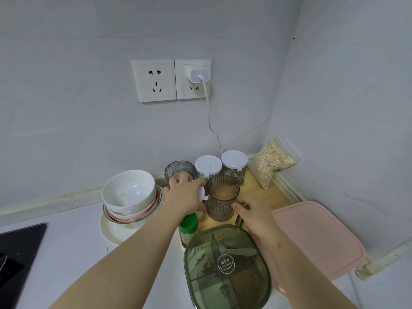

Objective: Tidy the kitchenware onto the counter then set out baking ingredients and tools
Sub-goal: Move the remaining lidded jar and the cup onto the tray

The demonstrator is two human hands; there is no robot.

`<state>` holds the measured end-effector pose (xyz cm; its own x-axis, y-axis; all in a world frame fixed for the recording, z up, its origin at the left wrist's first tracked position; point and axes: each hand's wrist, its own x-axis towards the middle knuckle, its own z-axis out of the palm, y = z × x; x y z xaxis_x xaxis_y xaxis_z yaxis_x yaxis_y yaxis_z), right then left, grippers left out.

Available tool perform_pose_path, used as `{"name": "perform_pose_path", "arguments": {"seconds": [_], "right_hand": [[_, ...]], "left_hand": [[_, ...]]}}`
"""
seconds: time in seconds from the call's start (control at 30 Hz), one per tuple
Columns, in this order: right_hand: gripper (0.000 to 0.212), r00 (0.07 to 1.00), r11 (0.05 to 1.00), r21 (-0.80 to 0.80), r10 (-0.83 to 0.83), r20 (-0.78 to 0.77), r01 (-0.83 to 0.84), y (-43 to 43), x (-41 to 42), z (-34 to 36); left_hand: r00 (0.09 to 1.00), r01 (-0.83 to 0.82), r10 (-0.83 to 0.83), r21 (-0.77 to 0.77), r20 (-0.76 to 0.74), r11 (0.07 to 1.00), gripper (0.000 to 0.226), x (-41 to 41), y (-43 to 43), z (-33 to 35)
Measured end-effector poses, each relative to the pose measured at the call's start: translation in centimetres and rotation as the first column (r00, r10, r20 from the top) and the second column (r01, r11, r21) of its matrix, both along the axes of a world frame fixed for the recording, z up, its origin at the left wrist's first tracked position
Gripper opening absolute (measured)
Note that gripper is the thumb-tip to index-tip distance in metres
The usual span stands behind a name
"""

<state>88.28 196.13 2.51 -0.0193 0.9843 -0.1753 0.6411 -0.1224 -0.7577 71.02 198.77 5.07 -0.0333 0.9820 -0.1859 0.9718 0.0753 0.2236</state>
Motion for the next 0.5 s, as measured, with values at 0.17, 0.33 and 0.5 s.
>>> {"name": "perform_pose_path", "arguments": {"seconds": [0.17,0.33,0.5], "right_hand": [[0.026,0.999,1.000,-0.021,-0.018,0.026,0.019,0.00,-0.23,0.10],[0.018,0.999,0.999,-0.020,-0.028,0.017,0.028,-0.14,-0.19,0.26],[0.023,0.999,0.999,-0.016,-0.032,0.027,0.032,-0.17,-0.38,0.17]], "left_hand": [[1.000,0.007,-0.006,0.019,-0.011,1.000,0.064,-0.18,-0.21,-0.05],[1.000,0.006,-0.006,0.030,-0.004,1.000,0.063,-0.20,-0.23,0.06],[0.999,-0.009,0.008,0.031,0.033,0.999,0.063,-0.08,-0.32,-0.21]]}}
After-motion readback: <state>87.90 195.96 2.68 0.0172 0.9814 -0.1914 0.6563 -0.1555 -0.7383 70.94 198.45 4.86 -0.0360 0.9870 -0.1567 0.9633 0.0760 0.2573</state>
